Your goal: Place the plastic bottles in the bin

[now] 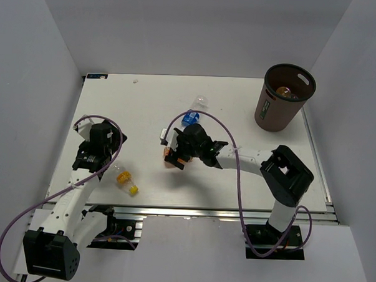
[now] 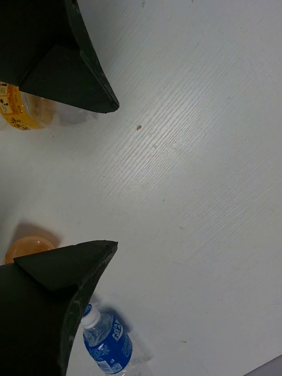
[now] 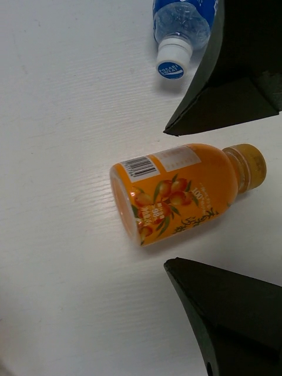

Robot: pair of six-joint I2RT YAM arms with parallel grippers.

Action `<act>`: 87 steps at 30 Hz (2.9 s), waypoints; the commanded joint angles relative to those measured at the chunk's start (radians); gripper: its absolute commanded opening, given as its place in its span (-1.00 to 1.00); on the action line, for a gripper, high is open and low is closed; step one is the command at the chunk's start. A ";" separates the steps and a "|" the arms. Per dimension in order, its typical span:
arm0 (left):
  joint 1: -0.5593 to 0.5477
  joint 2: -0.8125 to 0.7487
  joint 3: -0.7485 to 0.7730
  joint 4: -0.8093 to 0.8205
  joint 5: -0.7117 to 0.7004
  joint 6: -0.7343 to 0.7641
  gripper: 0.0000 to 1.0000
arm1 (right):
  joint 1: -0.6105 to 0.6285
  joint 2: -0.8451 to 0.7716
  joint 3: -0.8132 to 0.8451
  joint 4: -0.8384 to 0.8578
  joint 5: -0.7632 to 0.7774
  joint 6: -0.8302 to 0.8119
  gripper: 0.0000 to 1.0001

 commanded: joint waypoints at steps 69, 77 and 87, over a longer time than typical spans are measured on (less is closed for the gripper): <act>0.003 0.048 -0.015 0.199 0.173 0.044 0.96 | -1.016 -0.081 0.470 -0.015 0.023 0.493 0.79; 0.003 0.048 -0.015 0.223 0.193 0.040 0.96 | -1.010 -0.150 0.455 -0.101 -0.137 0.481 0.79; -0.061 0.164 0.049 0.409 0.288 0.049 0.96 | -0.754 -0.403 0.277 -0.208 -0.108 0.297 0.79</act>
